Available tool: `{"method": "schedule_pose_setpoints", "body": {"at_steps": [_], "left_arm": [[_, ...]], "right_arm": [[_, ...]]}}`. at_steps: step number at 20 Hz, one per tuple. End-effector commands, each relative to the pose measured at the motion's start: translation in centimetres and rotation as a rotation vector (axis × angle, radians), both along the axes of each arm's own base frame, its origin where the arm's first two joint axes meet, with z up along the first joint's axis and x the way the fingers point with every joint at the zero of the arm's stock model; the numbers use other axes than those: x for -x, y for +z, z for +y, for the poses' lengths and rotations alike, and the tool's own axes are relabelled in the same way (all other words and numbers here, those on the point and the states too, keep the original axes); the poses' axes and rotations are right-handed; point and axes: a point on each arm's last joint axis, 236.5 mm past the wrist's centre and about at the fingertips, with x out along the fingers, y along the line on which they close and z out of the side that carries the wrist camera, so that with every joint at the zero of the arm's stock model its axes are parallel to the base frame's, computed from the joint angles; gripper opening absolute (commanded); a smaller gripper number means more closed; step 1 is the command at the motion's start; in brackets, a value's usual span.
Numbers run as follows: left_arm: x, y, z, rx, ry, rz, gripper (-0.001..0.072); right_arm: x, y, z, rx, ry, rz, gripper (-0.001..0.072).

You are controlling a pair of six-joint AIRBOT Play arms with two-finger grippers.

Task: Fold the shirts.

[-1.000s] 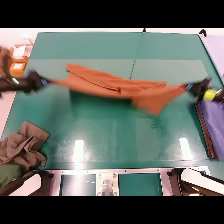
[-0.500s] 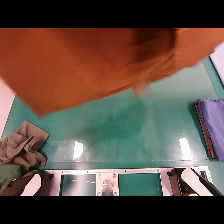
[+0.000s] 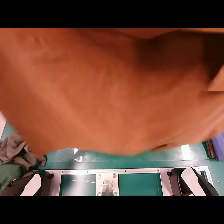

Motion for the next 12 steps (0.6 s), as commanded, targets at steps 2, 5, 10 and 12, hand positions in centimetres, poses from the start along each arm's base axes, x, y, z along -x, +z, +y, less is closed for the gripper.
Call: {"method": "schedule_pose_setpoints", "body": {"at_steps": [2, 5, 10, 12], "left_arm": [[-7.6, -11.7, 2.5, 0.053, -0.021, 0.314, 0.0026], [-13.4, -22.2, 2.4, 0.102, -0.070, 0.536, 0.0026], [-23.5, -37.9, 0.7, 0.161, -0.046, 0.748, 0.0025], [-26.1, -41.7, 1.4, 0.188, -0.004, 0.786, 0.0025]], "right_arm": [[-7.8, -10.5, -4.5, -0.134, -0.022, 0.266, 0.0018], [-15.4, -22.3, -6.0, -0.243, -0.035, 0.511, 0.0017], [-25.9, -40.0, -7.6, -0.383, -0.074, 0.802, 0.0017], [-28.5, -45.3, -8.3, -0.426, -0.082, 0.884, 0.0017]]}}
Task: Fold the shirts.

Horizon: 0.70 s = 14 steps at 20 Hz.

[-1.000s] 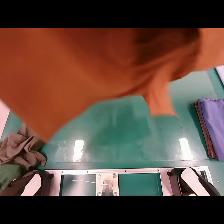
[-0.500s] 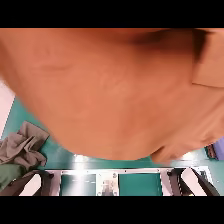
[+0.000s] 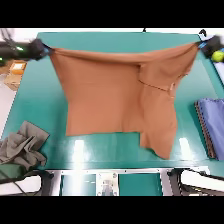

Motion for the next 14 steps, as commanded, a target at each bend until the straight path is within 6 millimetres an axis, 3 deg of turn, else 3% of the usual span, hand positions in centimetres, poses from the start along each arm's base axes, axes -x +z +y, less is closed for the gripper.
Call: {"method": "schedule_pose_setpoints", "body": {"at_steps": [1, 4, 7, 10, 14], "left_arm": [[-4.8, -8.5, 0.5, 0.010, 0.068, 0.090, 0.0026], [-5.9, -11.0, 0.8, 0.015, 0.084, 0.121, 0.0026], [-6.1, -12.4, 1.1, 0.006, 0.089, 0.140, 0.0026], [-4.2, -13.8, 0.5, -0.033, 0.022, 0.212, 0.0026], [-1.3, -16.0, 0.4, -0.079, -0.036, 0.347, 0.0026]], "right_arm": [[-4.9, -11.2, -0.7, -0.060, -0.025, 0.168, 0.0017], [-7.3, -15.0, -1.4, -0.113, -0.034, 0.213, 0.0018], [-8.5, -16.1, -1.9, -0.117, -0.027, 0.218, 0.0018], [-7.0, -16.6, -2.0, -0.087, 0.040, 0.257, 0.0017], [-2.8, -19.8, -1.7, -0.015, 0.172, 0.407, 0.0017]]}}
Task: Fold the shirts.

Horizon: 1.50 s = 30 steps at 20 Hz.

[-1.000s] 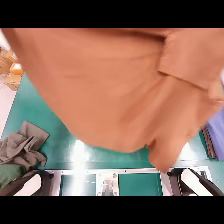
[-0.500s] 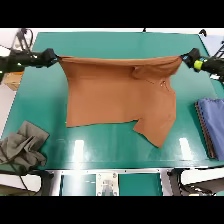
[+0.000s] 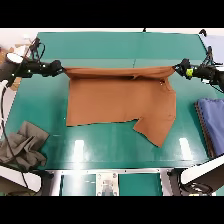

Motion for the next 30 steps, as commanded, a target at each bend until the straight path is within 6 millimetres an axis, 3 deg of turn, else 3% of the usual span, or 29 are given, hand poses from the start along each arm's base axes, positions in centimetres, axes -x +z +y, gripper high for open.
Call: {"method": "schedule_pose_setpoints", "body": {"at_steps": [1, 8, 11, 16, 20, 22, 23, 24, 25, 27, 30], "left_arm": [[2.9, -2.4, 0.1, -0.044, -0.053, 0.140, 0.0026], [6.5, -8.0, 0.0, -0.036, -0.030, 0.292, 0.0026], [7.0, -8.5, -0.4, -0.033, -0.036, 0.307, 0.0026], [8.2, -9.0, -3.3, -0.027, -0.081, 0.347, 0.0026], [8.9, -9.6, -2.8, -0.051, -0.054, 0.399, 0.0026], [9.7, -9.8, -2.8, -0.051, -0.056, 0.437, 0.0030], [10.1, -9.7, -2.5, -0.050, -0.053, 0.463, 0.0262], [10.4, -9.3, -1.9, -0.040, -0.028, 0.505, 0.0564], [10.8, -8.8, -1.2, -0.027, -0.016, 0.535, 0.0607], [12.4, -7.4, 0.7, 0.008, -0.007, 0.619, 0.0608], [15.7, -6.2, 2.4, 0.037, 0.025, 0.697, 0.0607]], "right_arm": [[3.7, -3.3, 0.4, 0.055, 0.126, 0.145, 0.0016], [6.4, -7.3, 0.7, 0.067, 0.147, 0.253, 0.0016], [7.3, -8.6, 0.6, 0.086, 0.149, 0.286, 0.0017], [7.4, -8.8, 0.5, 0.089, 0.148, 0.290, 0.0017], [7.4, -8.8, 0.5, 0.089, 0.147, 0.290, 0.0021], [7.4, -8.8, 0.6, 0.086, 0.150, 0.292, 0.0117], [7.5, -8.5, 0.5, 0.075, 0.147, 0.298, 0.0195], [7.5, -7.9, 0.3, 0.058, 0.142, 0.304, 0.0289], [7.7, -7.0, -0.3, 0.042, 0.135, 0.306, 0.0305], [8.8, -4.7, -2.0, 0.009, 0.110, 0.311, 0.0305], [12.4, -2.1, -3.8, -0.016, 0.094, 0.329, 0.0305]]}}
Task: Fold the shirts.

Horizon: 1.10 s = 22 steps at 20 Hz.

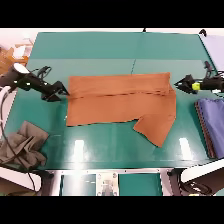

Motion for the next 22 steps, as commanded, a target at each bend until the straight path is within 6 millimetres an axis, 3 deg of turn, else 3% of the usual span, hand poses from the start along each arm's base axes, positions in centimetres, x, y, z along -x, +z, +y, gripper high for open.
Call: {"method": "schedule_pose_setpoints", "body": {"at_steps": [1, 4, 7, 10, 12, 14, 15, 17, 18, 20, 21, 22], "left_arm": [[4.8, 1.0, 1.3, 0.009, 0.030, 0.113, 0.0606], [10.4, -0.2, 0.3, -0.009, 0.093, 0.109, 0.0607], [14.6, -1.1, -2.2, 0.063, 0.237, 0.064, 0.0606], [15.0, -2.3, -3.0, 0.070, 0.370, -0.056, 0.0605], [15.4, -3.6, -4.9, 0.090, 0.395, -0.063, 0.0605], [14.3, -4.2, -6.3, 0.086, 0.440, -0.126, 0.0605], [13.3, -4.2, -6.4, 0.062, 0.472, -0.182, 0.0604], [11.4, -3.9, -5.7, 0.030, 0.543, -0.266, 0.0486], [10.7, -3.7, -5.1, 0.024, 0.586, -0.288, 0.0487], [10.5, -4.4, -4.6, 0.013, 0.618, -0.275, 0.0485], [10.9, -5.1, -4.9, 0.013, 0.613, -0.240, 0.0446], [11.3, -5.6, -5.2, 0.019, 0.611, -0.210, 0.0226]], "right_arm": [[4.4, 2.5, -1.6, -0.029, -0.034, 0.036, 0.0302], [9.5, 2.8, -2.6, -0.015, -0.118, 0.066, 0.0301], [13.3, 2.8, -3.4, 0.016, -0.244, 0.048, 0.0302], [15.2, 2.3, -3.2, 0.058, -0.323, 0.028, 0.0303], [16.3, 1.1, -2.2, 0.037, -0.335, 0.058, 0.0303], [17.3, -0.3, -1.2, 0.006, -0.334, 0.097, 0.0302], [17.7, -0.9, -0.7, -0.008, -0.334, 0.115, 0.0303], [18.8, -2.4, 0.5, -0.042, -0.338, 0.153, 0.0303], [19.3, -3.1, 1.2, -0.062, -0.340, 0.173, 0.0304], [20.5, -4.4, 2.9, -0.114, -0.347, 0.213, 0.0379], [21.3, -5.2, 3.8, -0.137, -0.345, 0.241, 0.0385], [22.1, -5.8, 4.6, -0.159, -0.347, 0.272, 0.0438]]}}
